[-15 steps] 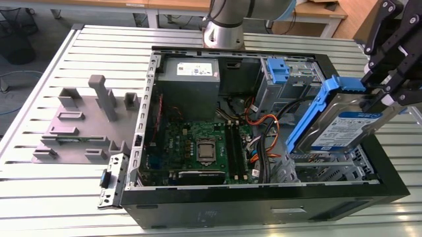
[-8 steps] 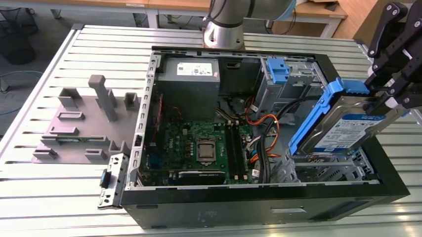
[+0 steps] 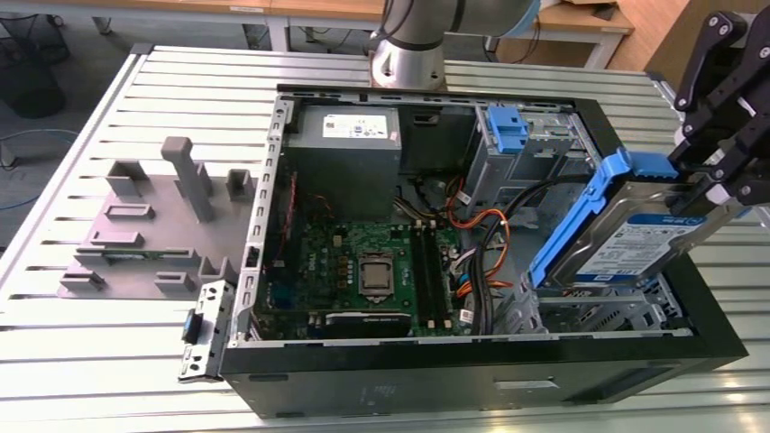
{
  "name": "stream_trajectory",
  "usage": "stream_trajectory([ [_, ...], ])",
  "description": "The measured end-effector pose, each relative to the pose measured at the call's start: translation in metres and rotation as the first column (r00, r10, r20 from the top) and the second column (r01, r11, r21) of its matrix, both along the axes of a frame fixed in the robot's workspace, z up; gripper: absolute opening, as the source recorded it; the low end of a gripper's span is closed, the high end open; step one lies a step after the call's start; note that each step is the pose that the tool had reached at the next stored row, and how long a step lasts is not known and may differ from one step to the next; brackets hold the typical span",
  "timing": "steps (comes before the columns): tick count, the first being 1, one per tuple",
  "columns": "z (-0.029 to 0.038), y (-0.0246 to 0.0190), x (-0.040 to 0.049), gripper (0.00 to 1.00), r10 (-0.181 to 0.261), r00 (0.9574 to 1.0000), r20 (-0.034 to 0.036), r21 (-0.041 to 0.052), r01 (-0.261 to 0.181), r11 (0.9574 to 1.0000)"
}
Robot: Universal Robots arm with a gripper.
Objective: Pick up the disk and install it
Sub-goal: 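Pick up the disk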
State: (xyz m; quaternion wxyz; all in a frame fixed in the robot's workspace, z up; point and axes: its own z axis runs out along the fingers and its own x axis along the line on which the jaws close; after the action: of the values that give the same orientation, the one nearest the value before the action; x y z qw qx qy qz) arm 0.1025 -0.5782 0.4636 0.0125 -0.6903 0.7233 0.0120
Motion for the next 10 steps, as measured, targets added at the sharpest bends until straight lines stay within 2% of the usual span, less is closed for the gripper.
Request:
stream_trajectory([
  [10, -0.0040, -0.0002, 0.0034, 0.35, 0.000, 1.0000, 0.0000, 0.0000, 0.000, 1.0000],
])
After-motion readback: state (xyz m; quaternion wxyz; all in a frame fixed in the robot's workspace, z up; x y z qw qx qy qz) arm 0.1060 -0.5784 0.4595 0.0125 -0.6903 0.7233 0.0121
